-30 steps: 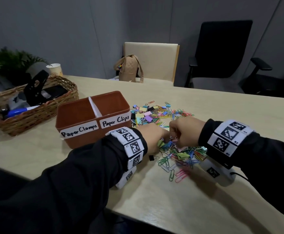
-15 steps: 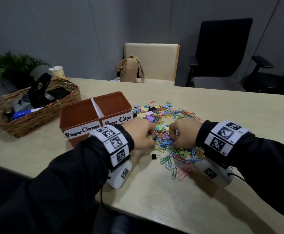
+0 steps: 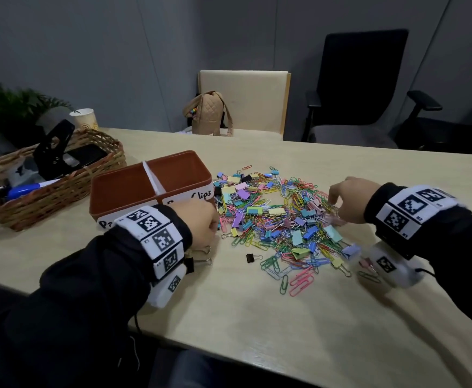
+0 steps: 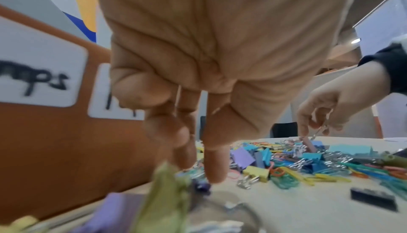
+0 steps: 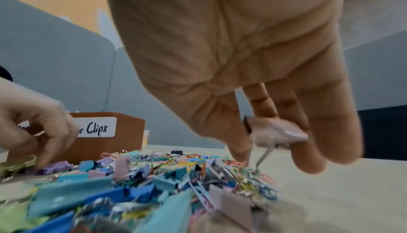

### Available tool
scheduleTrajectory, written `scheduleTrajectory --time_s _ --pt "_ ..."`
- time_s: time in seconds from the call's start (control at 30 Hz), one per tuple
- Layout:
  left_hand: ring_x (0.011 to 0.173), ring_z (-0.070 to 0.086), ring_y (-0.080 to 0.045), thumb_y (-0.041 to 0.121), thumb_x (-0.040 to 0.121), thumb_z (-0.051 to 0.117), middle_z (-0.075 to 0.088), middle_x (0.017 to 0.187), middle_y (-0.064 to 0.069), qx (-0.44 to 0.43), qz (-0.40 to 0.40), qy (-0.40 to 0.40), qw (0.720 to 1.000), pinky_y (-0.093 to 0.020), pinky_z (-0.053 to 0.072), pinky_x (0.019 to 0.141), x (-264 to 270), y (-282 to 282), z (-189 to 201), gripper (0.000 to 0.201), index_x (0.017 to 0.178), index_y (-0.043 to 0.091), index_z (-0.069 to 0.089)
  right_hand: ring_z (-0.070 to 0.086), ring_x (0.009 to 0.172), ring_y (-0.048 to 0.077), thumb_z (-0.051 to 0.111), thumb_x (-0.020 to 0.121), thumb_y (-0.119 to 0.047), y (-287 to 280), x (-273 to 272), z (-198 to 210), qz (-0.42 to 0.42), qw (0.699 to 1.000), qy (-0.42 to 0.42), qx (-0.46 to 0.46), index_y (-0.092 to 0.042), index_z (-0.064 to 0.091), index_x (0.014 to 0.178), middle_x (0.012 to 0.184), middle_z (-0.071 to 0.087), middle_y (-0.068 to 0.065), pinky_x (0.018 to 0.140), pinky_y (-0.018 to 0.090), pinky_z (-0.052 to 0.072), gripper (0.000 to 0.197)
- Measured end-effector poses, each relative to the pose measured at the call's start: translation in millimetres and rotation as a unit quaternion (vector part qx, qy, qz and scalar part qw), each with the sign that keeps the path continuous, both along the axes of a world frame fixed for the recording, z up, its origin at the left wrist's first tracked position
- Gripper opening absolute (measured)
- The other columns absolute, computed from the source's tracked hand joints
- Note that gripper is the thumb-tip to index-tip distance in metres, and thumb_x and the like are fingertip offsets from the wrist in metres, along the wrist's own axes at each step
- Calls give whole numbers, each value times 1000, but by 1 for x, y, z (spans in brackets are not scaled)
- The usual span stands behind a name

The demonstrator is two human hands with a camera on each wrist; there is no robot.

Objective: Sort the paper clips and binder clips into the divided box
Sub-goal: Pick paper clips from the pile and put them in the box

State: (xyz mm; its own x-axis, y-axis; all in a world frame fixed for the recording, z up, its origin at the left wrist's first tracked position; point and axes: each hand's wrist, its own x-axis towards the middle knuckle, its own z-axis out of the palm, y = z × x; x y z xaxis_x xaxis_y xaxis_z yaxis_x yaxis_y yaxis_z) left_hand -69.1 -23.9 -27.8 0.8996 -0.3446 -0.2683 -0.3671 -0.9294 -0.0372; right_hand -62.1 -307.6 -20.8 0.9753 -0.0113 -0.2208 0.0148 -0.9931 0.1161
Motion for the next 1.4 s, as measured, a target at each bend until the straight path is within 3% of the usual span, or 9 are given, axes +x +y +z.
scheduleTrajectory --time_s 0.13,0.37,0.6,0.8,0.97,1.03,1.23,1.3,1.4 --pt "79 55 -14 21 83 55 57 79 11 -88 -63 -25 994 -26 48 70 -1 -27 -1 13 91 26 64 55 102 22 67 83 -30 11 -11 1 54 997 -17 45 -25 55 122 117 53 3 80 27 43 41" --pt "84 55 -16 25 82 67 56 88 7 -99 -139 31 985 -33 51 77 4 -76 -13 28 109 28 64 55 86 15 78 62 -58 55 -35 -2 164 978 75 103 -26 60 109 94 57 -8 74 26 45 60" --pt "83 57 -19 9 81 61 55 79 5 -95 -125 11 988 -23 42 68 4 -81 -11 13 92 14 67 51 78 19 79 68 -35 58 -29 -11 172 980 48 92 -26 54 91 79 51 -6 65 26 41 34" --pt "80 53 -17 11 82 61 58 81 1 -141 -101 -11 985 -25 44 68 6 -75 -9 8 88 14 66 50 81 20 59 77 -8 55 -28 -9 152 980 38 126 -20 61 99 83 49 -5 57 23 38 25" --pt "103 56 -22 8 90 47 59 107 -4 -134 -67 -23 988 -22 36 73 5 -63 -3 34 118 21 62 54 95 21 54 79 -2 51 -25 -6 127 980 29 153 -21 66 109 99 48 -1 77 28 48 37" --pt "108 55 -21 7 93 42 59 114 -4 -132 -51 -9 990 -22 37 77 4 -55 -1 36 117 19 65 51 92 20 54 82 -2 49 -23 -2 114 979 18 168 -20 67 108 100 42 -1 80 29 48 34" --pt "80 60 -8 6 86 55 66 81 10 -168 -14 36 985 -19 42 68 1 -17 2 22 89 21 71 48 77 22 53 82 -3 28 -12 11 66 982 -27 174 -14 57 77 77 50 -2 53 21 34 13" --pt "73 56 -7 5 82 59 60 71 13 -151 -8 24 988 -17 39 59 0 -7 1 20 86 21 71 49 78 22 55 81 -5 16 -9 11 39 990 -37 128 -13 61 85 79 55 -1 54 22 34 11" --pt "74 52 -9 6 81 63 50 68 17 -111 6 22 994 -20 38 63 1 2 -2 18 85 22 70 55 93 24 66 80 -14 -1 -6 4 1 1000 -14 22 -12 64 105 106 61 7 70 23 39 25"
